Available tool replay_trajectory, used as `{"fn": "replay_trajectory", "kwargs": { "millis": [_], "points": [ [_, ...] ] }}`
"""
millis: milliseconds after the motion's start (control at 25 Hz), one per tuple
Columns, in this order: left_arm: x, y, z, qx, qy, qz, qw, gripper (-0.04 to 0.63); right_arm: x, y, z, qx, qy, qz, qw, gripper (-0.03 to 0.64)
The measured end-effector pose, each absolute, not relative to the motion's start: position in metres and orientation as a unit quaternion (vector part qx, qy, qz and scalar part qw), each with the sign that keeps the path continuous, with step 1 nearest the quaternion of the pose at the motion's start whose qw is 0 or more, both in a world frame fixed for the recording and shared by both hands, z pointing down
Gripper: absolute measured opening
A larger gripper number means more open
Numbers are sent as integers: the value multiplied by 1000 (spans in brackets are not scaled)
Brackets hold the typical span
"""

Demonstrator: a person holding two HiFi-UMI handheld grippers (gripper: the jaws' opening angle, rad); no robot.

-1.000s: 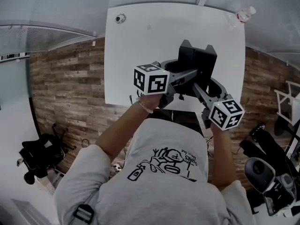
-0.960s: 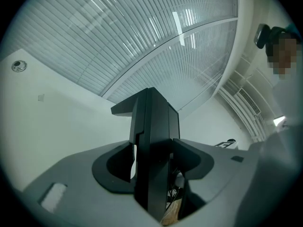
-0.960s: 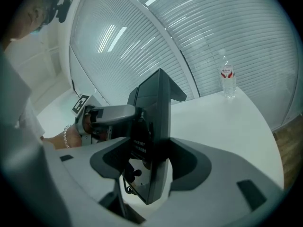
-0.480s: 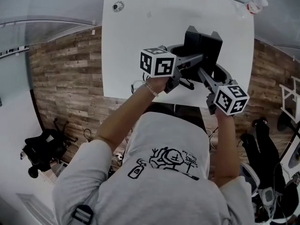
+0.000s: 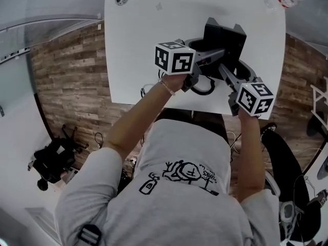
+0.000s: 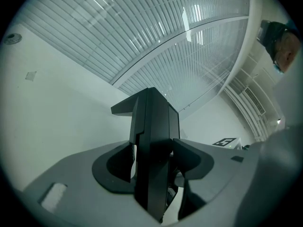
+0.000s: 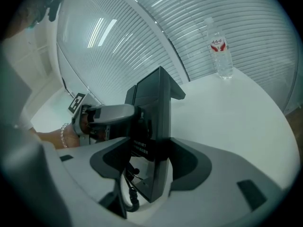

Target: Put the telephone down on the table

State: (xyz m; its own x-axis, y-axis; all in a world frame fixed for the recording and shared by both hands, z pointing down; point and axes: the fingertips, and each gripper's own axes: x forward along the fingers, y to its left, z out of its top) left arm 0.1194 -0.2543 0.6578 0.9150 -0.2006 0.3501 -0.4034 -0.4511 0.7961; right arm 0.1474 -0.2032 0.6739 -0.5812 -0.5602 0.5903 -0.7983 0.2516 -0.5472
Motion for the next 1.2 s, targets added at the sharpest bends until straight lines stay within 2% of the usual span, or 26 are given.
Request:
{"fn": "replay_trajectory", "kwargs": {
  "millis": [1200],
  "points": [
    [131, -273, 710, 833, -183, 122, 507, 250, 158, -220, 723, 438, -762, 456, 144, 235]
  ]
}}
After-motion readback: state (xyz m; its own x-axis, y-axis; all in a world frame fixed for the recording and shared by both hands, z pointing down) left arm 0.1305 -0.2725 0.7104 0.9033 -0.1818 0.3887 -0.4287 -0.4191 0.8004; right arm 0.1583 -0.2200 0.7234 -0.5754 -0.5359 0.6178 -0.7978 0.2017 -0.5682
